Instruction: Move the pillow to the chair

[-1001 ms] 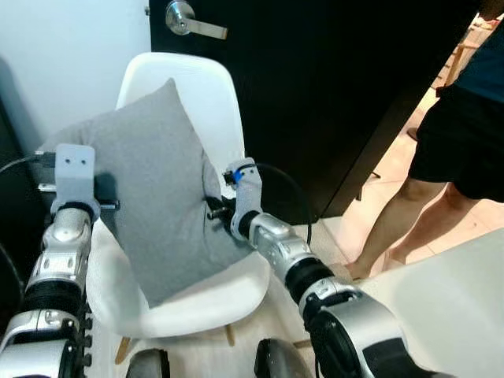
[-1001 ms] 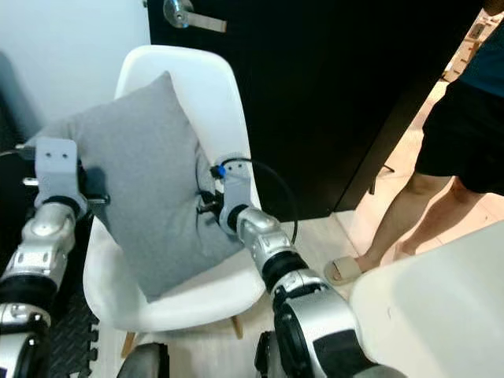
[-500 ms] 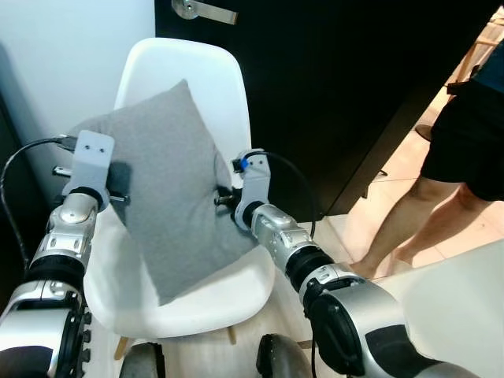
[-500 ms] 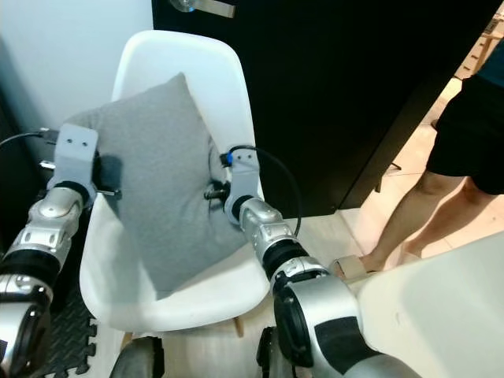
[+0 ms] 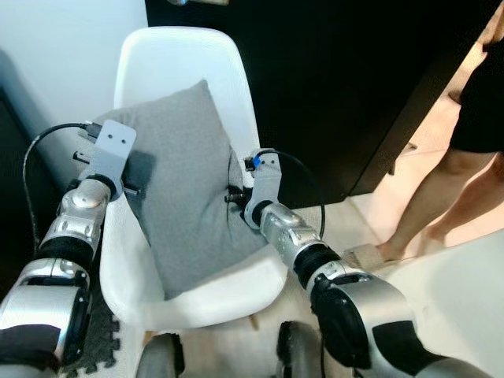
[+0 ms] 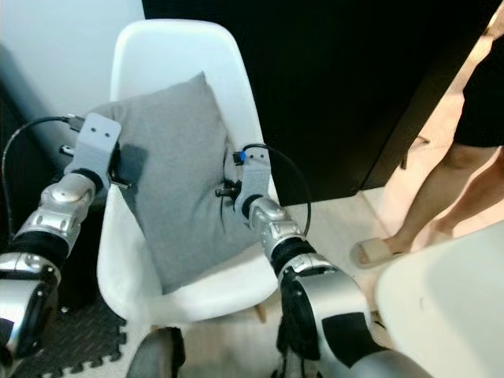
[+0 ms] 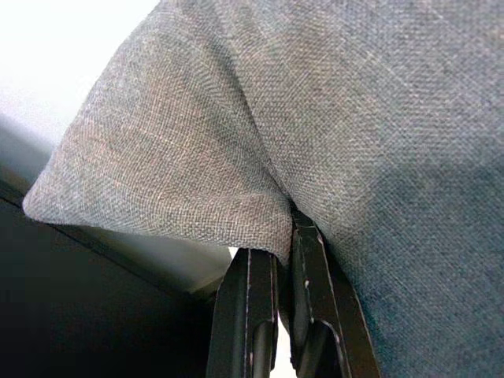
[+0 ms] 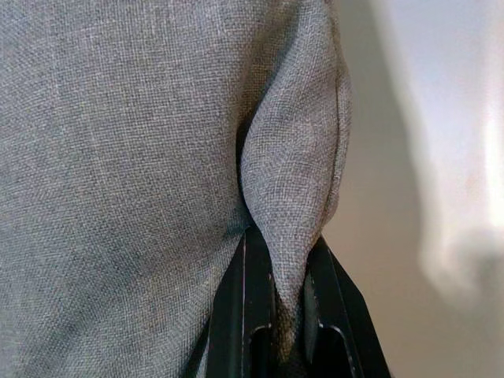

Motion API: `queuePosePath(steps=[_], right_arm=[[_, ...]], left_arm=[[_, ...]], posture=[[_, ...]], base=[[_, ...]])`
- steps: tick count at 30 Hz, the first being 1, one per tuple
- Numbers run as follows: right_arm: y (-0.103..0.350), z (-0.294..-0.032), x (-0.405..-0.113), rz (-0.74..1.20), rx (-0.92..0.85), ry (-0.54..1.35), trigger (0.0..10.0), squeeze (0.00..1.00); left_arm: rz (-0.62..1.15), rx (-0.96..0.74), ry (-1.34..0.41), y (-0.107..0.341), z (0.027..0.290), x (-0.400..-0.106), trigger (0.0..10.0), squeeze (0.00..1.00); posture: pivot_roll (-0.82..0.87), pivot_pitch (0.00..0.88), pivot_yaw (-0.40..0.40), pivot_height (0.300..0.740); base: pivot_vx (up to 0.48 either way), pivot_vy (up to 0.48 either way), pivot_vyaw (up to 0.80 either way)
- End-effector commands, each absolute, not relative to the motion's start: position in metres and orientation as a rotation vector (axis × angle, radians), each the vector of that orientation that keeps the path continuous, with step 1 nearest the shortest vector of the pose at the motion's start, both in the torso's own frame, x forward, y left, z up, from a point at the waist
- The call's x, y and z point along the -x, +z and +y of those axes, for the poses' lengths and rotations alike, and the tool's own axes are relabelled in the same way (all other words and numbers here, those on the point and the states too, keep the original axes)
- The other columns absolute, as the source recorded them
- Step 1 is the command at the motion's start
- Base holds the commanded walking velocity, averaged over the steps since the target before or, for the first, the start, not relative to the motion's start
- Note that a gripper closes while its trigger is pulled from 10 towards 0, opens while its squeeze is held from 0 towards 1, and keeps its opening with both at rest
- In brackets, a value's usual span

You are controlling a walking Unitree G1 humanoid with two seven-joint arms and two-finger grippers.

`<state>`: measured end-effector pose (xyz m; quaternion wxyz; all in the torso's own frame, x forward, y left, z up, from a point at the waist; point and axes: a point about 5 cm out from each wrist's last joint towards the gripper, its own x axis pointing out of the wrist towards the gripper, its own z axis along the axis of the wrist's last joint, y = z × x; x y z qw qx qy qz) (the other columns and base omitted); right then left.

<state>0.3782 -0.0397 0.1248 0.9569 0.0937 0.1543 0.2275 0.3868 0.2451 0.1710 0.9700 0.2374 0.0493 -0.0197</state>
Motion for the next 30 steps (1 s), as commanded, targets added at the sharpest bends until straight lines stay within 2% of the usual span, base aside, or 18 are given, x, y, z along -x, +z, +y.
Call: queuePosePath(steps=[1,5,6,17,19,22,23,24,25,26,28,30], right_arm=[[0.128,-0.035,-0.378,0.301,-0.185,0.495,10.0,0.0],[0.128,-0.036,-0.378,0.298,-0.195,0.494,10.0,0.0],[0.13,-0.037,-0.379,0.279,-0.214,0.48,10.0,1.0],[0.133,-0.047,-0.383,0.237,-0.268,0.4,10.0,1.0],[0.13,-0.054,-0.384,0.254,-0.169,0.344,10.0,1.0],[0.129,-0.056,-0.385,0.261,-0.127,0.321,10.0,1.0],[0.129,-0.062,-0.386,0.246,-0.09,0.287,10.0,0.0],[0.13,-0.07,-0.387,0.211,-0.076,0.241,10.0,0.0],[0.13,-0.07,-0.387,0.211,-0.076,0.241,10.0,0.0],[0.132,-0.071,-0.388,0.192,-0.073,0.238,10.0,0.0],[0.133,-0.07,-0.388,0.176,-0.077,0.25,10.0,0.0],[0.135,-0.065,-0.385,0.142,-0.142,0.343,10.0,0.0]], left_arm=[[0.084,-0.505,-0.08,0.175,0.237,-0.39,10.0,0.0],[0.094,-0.496,-0.089,0.173,0.235,-0.391,10.0,0.0],[0.091,-0.5,-0.077,0.175,0.237,-0.391,10.0,1.0],[0.083,-0.575,-0.015,0.187,0.255,-0.391,10.0,1.0],[0.081,-0.579,0.007,0.188,0.257,-0.391,10.0,1.0],[0.08,-0.579,0.015,0.188,0.258,-0.391,10.0,1.0],[0.072,-0.513,0.028,0.188,0.257,-0.391,10.0,1.0],[0.042,-0.427,-0.006,0.186,0.244,-0.392,10.0,0.27],[0.042,-0.427,-0.006,0.186,0.244,-0.392,10.0,0.27],[0.032,-0.398,-0.025,0.184,0.239,-0.392,10.0,0.0],[0.026,-0.376,-0.042,0.181,0.234,-0.392,10.0,0.0],[-0.014,-0.26,-0.034,0.168,0.222,-0.385,10.0,0.0]], posture=[[0.18,0.078,-0.039,0.58],[0.18,0.079,-0.04,0.58],[0.18,0.08,-0.039,0.58],[0.18,0.074,-0.035,0.58],[0.18,0.071,-0.037,0.58],[0.18,0.071,-0.037,0.58],[0.18,0.061,-0.04,0.58],[0.18,0.054,-0.045,0.58],[0.18,0.054,-0.045,0.58],[0.18,0.048,-0.048,0.58],[0.18,0.043,-0.051,0.58],[0.18,0.022,-0.056,0.58]], base=[[0.0,0.0,0.0],[0.0,0.0,0.0],[0.0,0.0,0.0],[0.0,0.0,0.0],[0.0,0.0,0.0],[0.0,0.0,0.0],[0.0,0.0,0.0],[0.0,0.0,0.0],[0.0,0.0,0.0],[0.0,0.0,0.0],[0.0,0.0,0.0],[0.0,0.0,0.0]])
